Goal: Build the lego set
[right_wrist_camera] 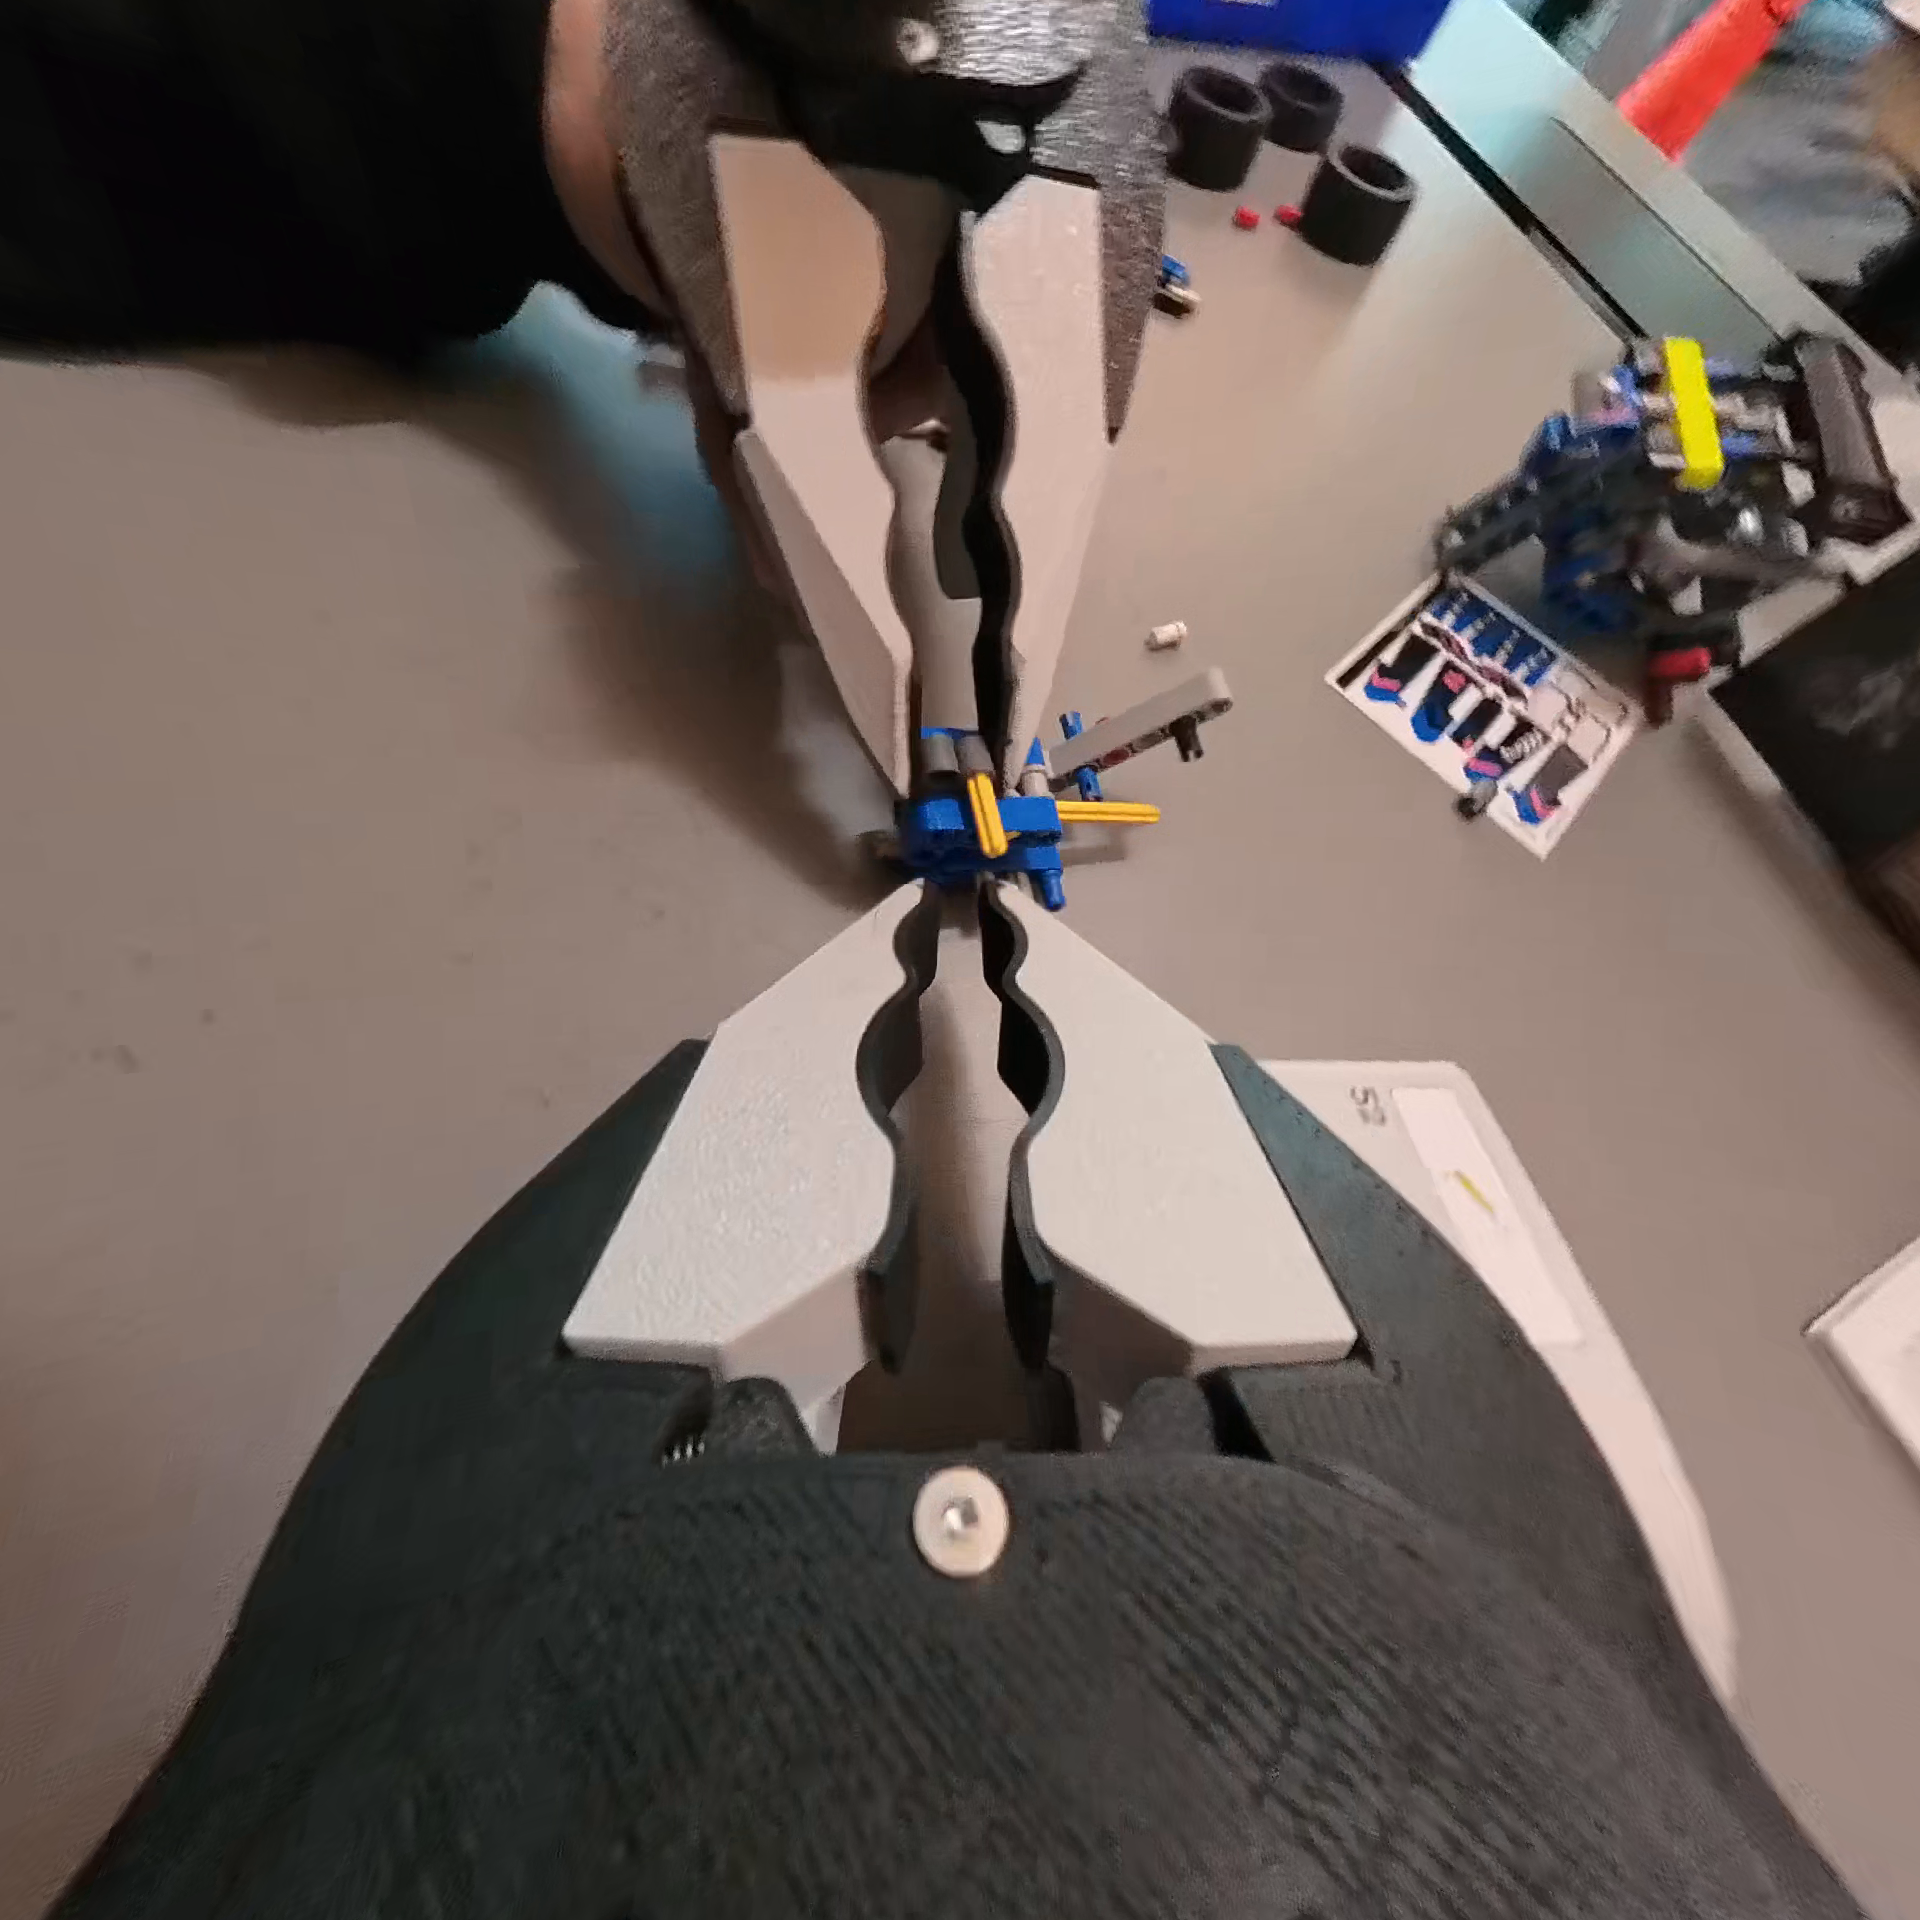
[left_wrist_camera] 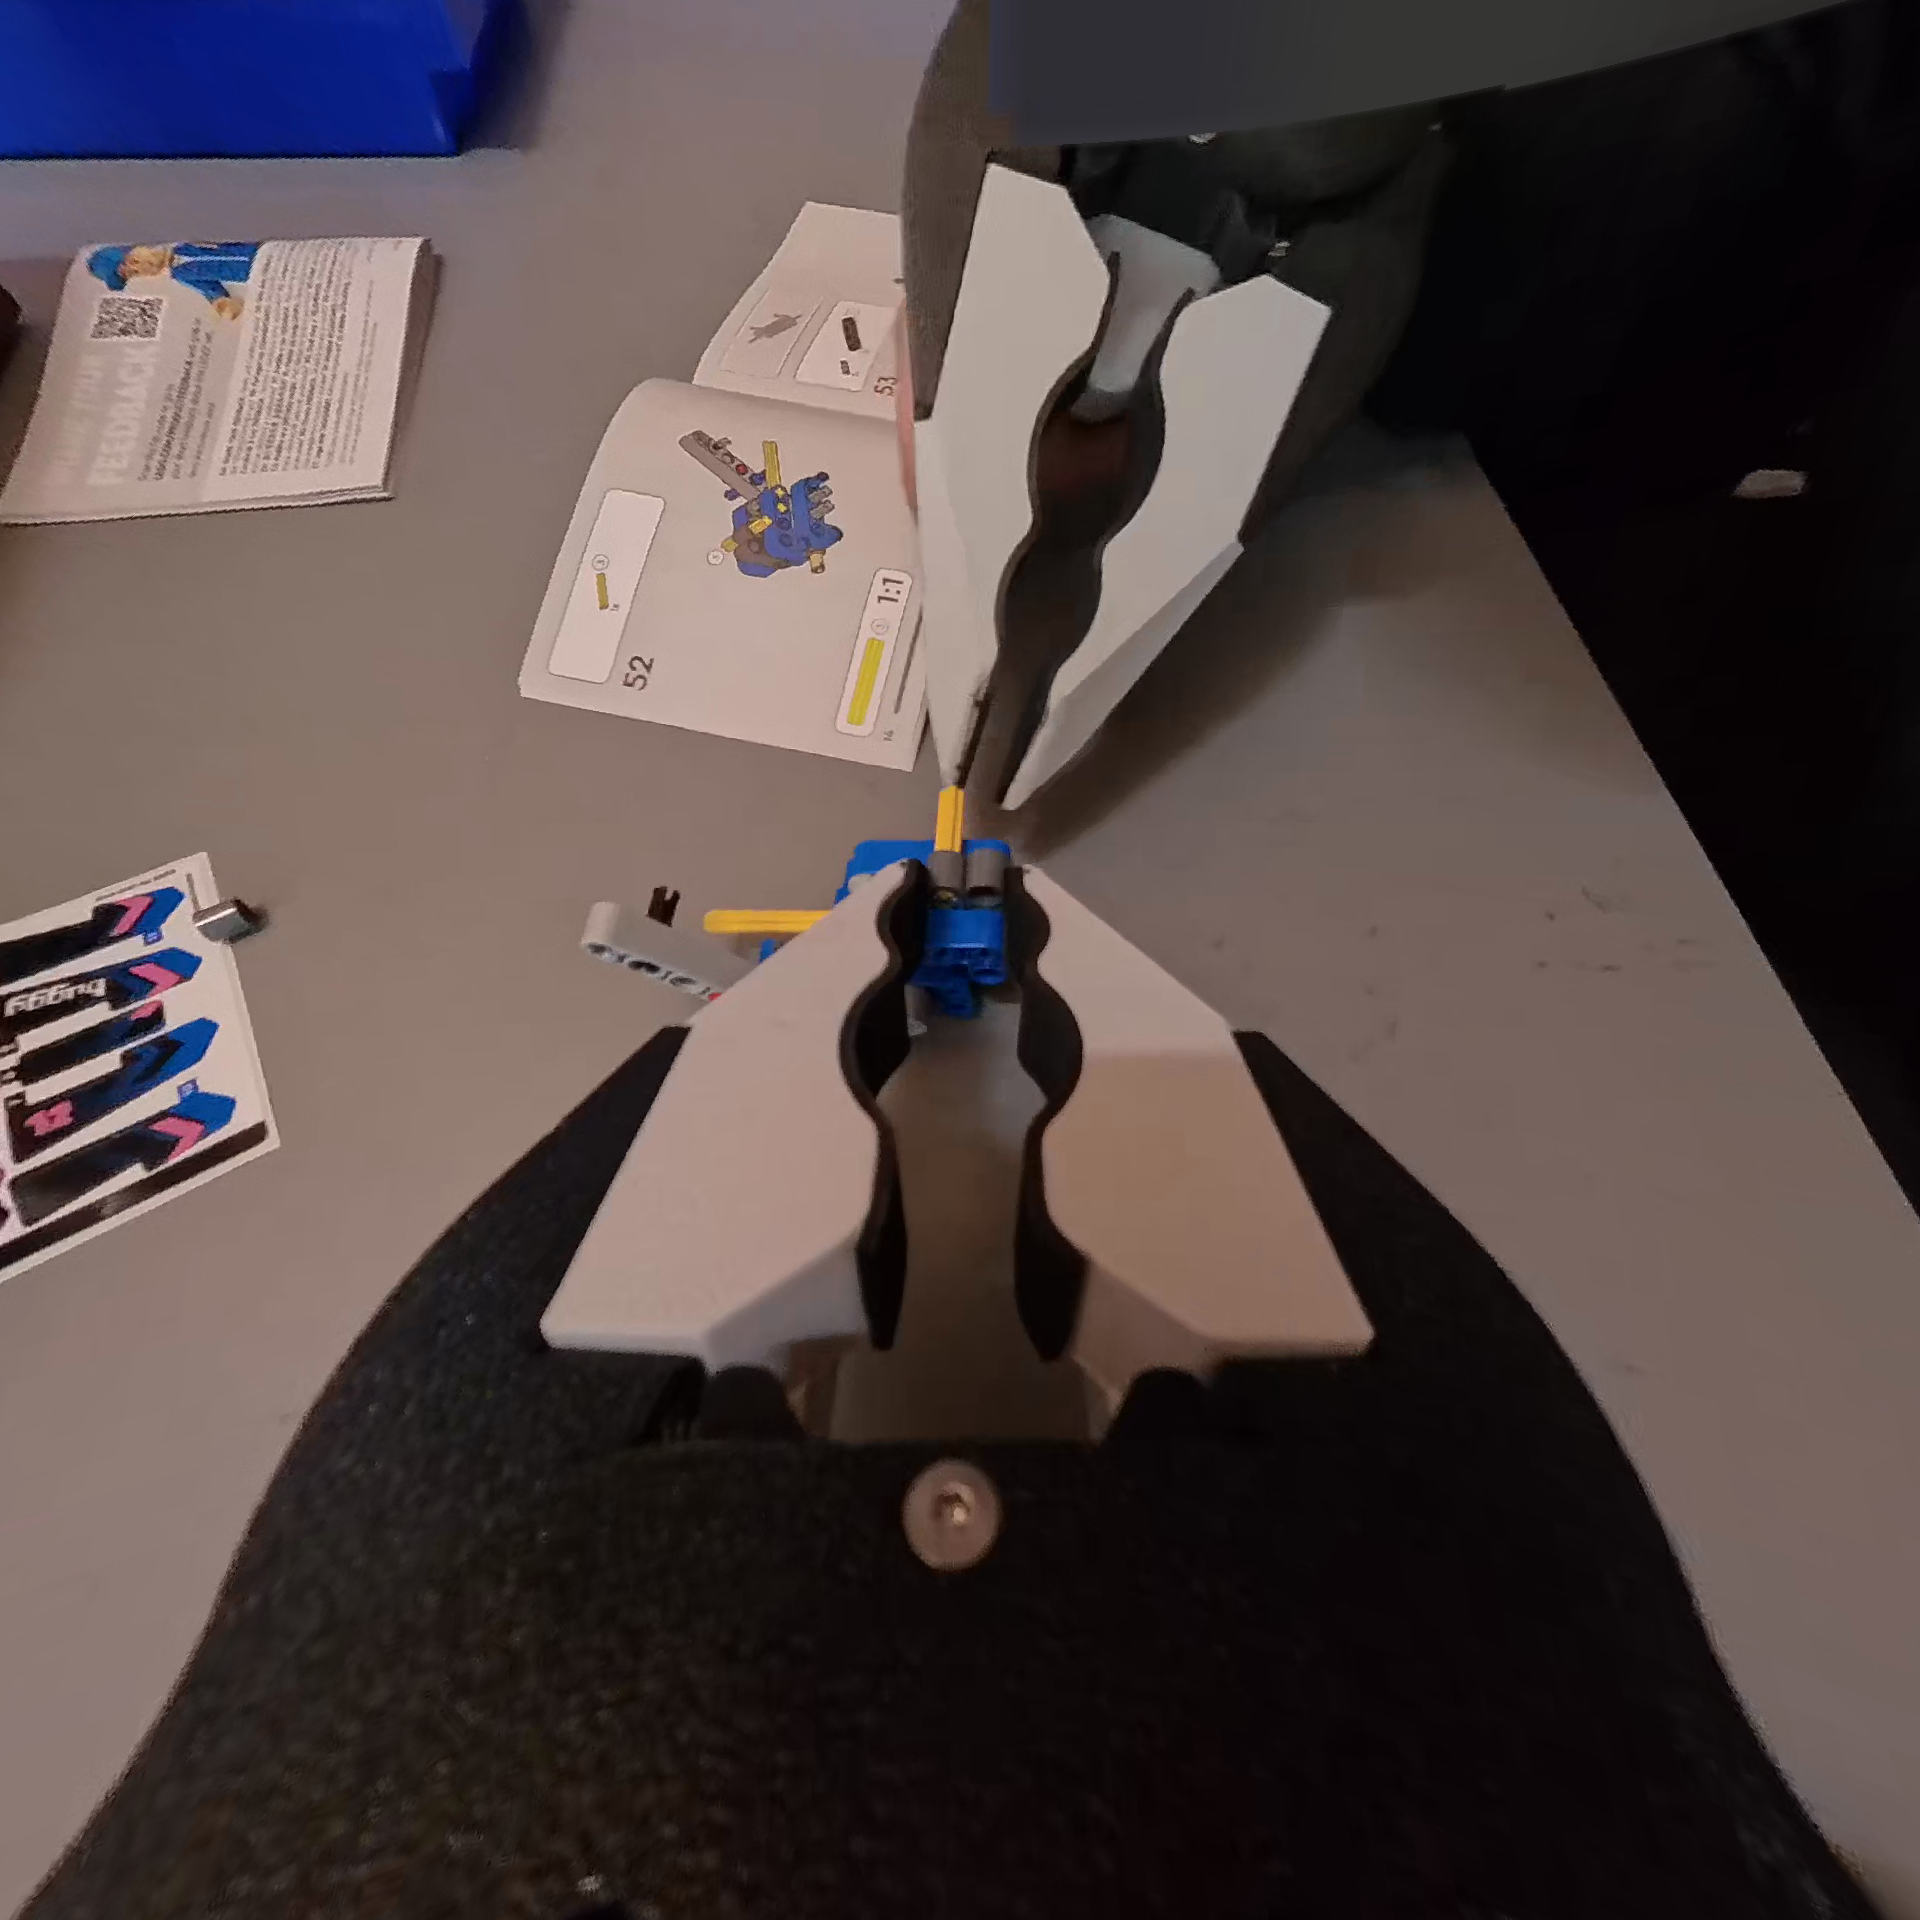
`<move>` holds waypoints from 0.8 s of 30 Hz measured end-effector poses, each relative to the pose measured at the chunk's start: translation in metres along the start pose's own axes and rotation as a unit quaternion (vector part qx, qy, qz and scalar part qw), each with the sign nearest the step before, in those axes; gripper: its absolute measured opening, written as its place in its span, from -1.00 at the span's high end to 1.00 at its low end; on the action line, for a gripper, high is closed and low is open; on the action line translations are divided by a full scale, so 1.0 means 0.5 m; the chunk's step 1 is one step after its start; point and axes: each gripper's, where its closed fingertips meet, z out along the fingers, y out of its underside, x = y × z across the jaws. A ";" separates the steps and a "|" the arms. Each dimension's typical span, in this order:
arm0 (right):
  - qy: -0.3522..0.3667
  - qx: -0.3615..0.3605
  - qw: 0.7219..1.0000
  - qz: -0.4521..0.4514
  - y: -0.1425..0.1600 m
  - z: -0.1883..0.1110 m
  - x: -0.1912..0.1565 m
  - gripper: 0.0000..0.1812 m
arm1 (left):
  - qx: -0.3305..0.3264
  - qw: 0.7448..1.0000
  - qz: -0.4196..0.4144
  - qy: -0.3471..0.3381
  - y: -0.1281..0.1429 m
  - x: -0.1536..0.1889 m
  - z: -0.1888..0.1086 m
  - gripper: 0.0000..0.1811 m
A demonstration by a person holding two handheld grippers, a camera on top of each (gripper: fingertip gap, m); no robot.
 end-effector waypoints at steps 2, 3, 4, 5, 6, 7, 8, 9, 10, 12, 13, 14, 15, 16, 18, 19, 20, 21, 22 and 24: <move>0.017 0.010 0.998 0.055 -0.008 -0.001 -0.005 0.87 | -0.001 1.000 0.015 -0.012 -0.003 0.001 0.005 0.87; 0.029 0.009 0.997 0.071 -0.007 -0.001 -0.005 0.84 | -0.003 1.000 0.019 -0.016 -0.004 0.001 0.007 0.87; 0.042 0.010 0.996 0.079 -0.007 -0.002 -0.002 0.79 | -0.005 1.000 0.021 -0.019 -0.004 0.001 0.008 0.87; 0.059 0.011 0.995 0.084 -0.006 -0.003 0.002 0.71 | -0.006 0.999 0.023 -0.022 -0.004 0.001 0.008 0.87; 0.072 0.011 0.994 0.087 -0.006 -0.005 0.004 0.68 | -0.005 0.999 0.025 -0.025 -0.005 0.001 0.009 0.87; 0.078 0.013 0.993 0.091 -0.007 -0.007 0.002 0.64 | -0.004 0.999 0.027 -0.028 -0.006 0.001 0.010 0.87; 0.087 0.014 0.991 0.101 -0.007 -0.010 0.001 0.61 | -0.003 0.999 0.026 -0.029 -0.006 0.001 0.011 0.87; 0.090 0.013 0.990 0.110 -0.006 -0.012 -0.003 0.60 | -0.003 0.999 0.024 -0.029 -0.006 0.002 0.011 0.87; 0.091 0.013 0.989 0.119 -0.007 -0.014 -0.009 0.56 | -0.002 0.999 0.022 -0.030 -0.007 0.003 0.012 0.87; 0.105 0.018 0.986 0.126 -0.009 -0.018 -0.011 0.51 | -0.002 0.999 0.016 -0.038 -0.008 0.002 0.013 0.86; 0.118 0.017 0.985 0.126 -0.008 -0.022 -0.007 0.51 | -0.003 0.999 0.009 -0.041 -0.009 0.002 0.015 0.86; 0.131 0.013 0.983 0.125 -0.004 -0.024 -0.003 0.50 | -0.005 0.999 0.002 -0.040 -0.010 0.005 0.019 0.85; 0.134 0.007 0.983 0.127 0.001 -0.025 -0.002 0.51 | -0.007 0.999 -0.005 -0.034 -0.012 0.012 0.023 0.77; 0.130 0.003 0.982 0.138 0.005 -0.024 -0.004 0.50 | -0.008 0.999 -0.008 -0.031 -0.014 0.017 0.026 0.69; 0.126 0.005 0.978 0.166 0.005 -0.024 -0.004 0.49 | 0.005 0.999 -0.006 -0.037 -0.027 0.016 0.022 0.64; 0.129 0.010 0.975 0.179 0.002 -0.025 -0.001 0.49 | 0.019 0.999 -0.006 -0.036 -0.036 0.016 0.016 0.61; 0.135 0.018 0.972 0.189 -0.003 -0.025 0.002 0.49 | 0.035 0.999 -0.008 -0.031 -0.046 0.017 0.007 0.58; 0.139 0.023 0.970 0.197 -0.008 -0.025 0.004 0.50 | 0.049 0.998 -0.011 -0.030 -0.055 0.014 -0.004 0.58; 0.144 0.027 0.968 0.205 -0.011 -0.023 0.007 0.50 | 0.060 0.997 -0.016 -0.038 -0.059 0.006 -0.017 0.58; 0.147 0.030 0.964 0.220 -0.015 -0.014 0.009 0.51 | 0.064 0.995 -0.027 -0.066 -0.053 -0.021 -0.038 0.59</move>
